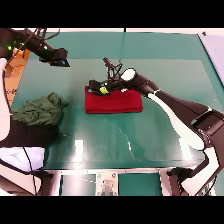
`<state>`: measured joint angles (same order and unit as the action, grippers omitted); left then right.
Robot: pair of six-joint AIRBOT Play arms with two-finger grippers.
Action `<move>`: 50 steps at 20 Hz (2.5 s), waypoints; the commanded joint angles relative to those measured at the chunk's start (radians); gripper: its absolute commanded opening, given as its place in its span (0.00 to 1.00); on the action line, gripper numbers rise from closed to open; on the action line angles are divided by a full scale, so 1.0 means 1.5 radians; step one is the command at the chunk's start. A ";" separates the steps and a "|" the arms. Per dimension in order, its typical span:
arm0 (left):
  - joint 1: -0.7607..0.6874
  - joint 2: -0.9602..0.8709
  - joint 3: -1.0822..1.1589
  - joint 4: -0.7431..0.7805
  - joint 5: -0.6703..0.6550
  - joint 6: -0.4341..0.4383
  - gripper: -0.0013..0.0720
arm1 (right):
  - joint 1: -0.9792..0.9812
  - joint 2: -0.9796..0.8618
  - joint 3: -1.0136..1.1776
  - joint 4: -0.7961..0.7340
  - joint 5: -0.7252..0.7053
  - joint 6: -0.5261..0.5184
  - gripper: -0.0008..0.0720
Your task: Fold the shirts.
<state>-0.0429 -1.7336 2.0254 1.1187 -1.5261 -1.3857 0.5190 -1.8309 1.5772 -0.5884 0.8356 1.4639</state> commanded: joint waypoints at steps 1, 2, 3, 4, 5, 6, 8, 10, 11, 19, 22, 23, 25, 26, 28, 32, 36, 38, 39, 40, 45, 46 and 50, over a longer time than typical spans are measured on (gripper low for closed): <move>0.004 0.001 0.000 0.008 0.000 0.004 0.06 | -0.090 0.002 0.010 -0.010 0.070 -0.001 0.03; 0.004 0.001 0.000 0.008 -0.001 0.004 0.06 | -0.140 0.013 0.009 -0.013 0.103 -0.001 0.03; 0.004 0.001 0.000 0.008 -0.001 0.004 0.06 | -0.193 0.024 0.009 -0.034 0.142 -0.001 0.03; 0.004 0.001 0.000 0.008 0.000 0.004 0.06 | -0.241 0.035 0.006 -0.071 0.178 -0.001 0.03; 0.004 0.001 0.000 0.008 -0.001 0.004 0.06 | -0.291 0.051 -0.008 -0.117 0.204 -0.001 0.03; 0.004 0.001 0.000 0.011 -0.001 0.003 0.06 | -0.336 0.065 -0.032 -0.144 0.224 -0.002 0.03; 0.004 0.001 0.000 0.032 0.001 -0.002 0.06 | -0.418 0.078 -0.088 -0.164 0.256 -0.025 0.42; 0.004 0.001 -0.001 0.048 0.002 -0.006 0.06 | -0.455 0.074 -0.148 -0.156 0.246 -0.063 0.71; 0.004 0.001 -0.001 0.056 0.001 -0.012 0.06 | -0.456 0.068 -0.174 -0.151 0.233 -0.076 0.71; 0.004 0.001 -0.002 0.060 0.010 -0.014 0.06 | -0.319 -0.018 -0.195 0.089 0.171 -0.181 0.67; 0.004 0.001 -0.002 0.060 0.010 -0.014 0.06 | -0.310 -0.014 -0.147 0.090 0.179 -0.165 0.03; 0.004 0.001 -0.002 0.060 0.009 -0.014 0.06 | -0.321 -0.007 -0.134 0.090 0.184 -0.160 0.03; 0.004 0.001 -0.002 0.060 0.007 -0.014 0.06 | -0.371 0.030 -0.128 0.082 0.184 -0.156 0.03; 0.004 0.001 -0.002 0.060 0.005 -0.013 0.06 | -0.412 0.056 -0.129 0.055 0.188 -0.142 0.03; 0.004 0.001 -0.002 0.060 0.005 -0.013 0.06 | -0.515 0.110 -0.136 -0.021 0.204 -0.102 0.03; 0.004 0.001 -0.002 0.060 0.005 -0.013 0.06 | -0.775 0.203 -0.182 -0.104 0.219 -0.073 0.03; 0.004 0.001 -0.002 0.060 0.010 -0.013 0.06 | -1.043 0.255 -0.263 -0.114 0.230 -0.094 0.03; 0.004 0.001 -0.002 0.059 0.016 -0.013 0.06 | -1.154 0.269 -0.315 -0.143 0.224 -0.098 0.03; 0.004 0.001 -0.002 0.058 0.018 -0.013 0.06 | -1.209 0.278 -0.350 -0.144 0.210 -0.102 0.03; 0.004 0.001 -0.002 0.057 0.018 -0.013 0.06 | -1.256 0.290 -0.386 -0.142 0.191 -0.104 0.03; 0.004 0.001 -0.002 0.057 0.017 -0.013 0.06 | -1.422 0.340 -0.545 -0.138 0.107 -0.117 0.03; 0.004 0.001 -0.002 0.056 0.017 -0.013 0.06 | -1.433 0.348 -0.566 -0.137 0.093 -0.122 0.03; 0.004 0.001 -0.002 0.051 0.013 -0.014 0.06 | -1.440 0.359 -0.601 -0.140 0.072 -0.121 0.03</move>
<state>-0.0380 -1.7321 2.0232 1.1995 -1.5021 -1.4059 -1.6070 -1.3071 0.7242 -0.7929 0.9825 1.2873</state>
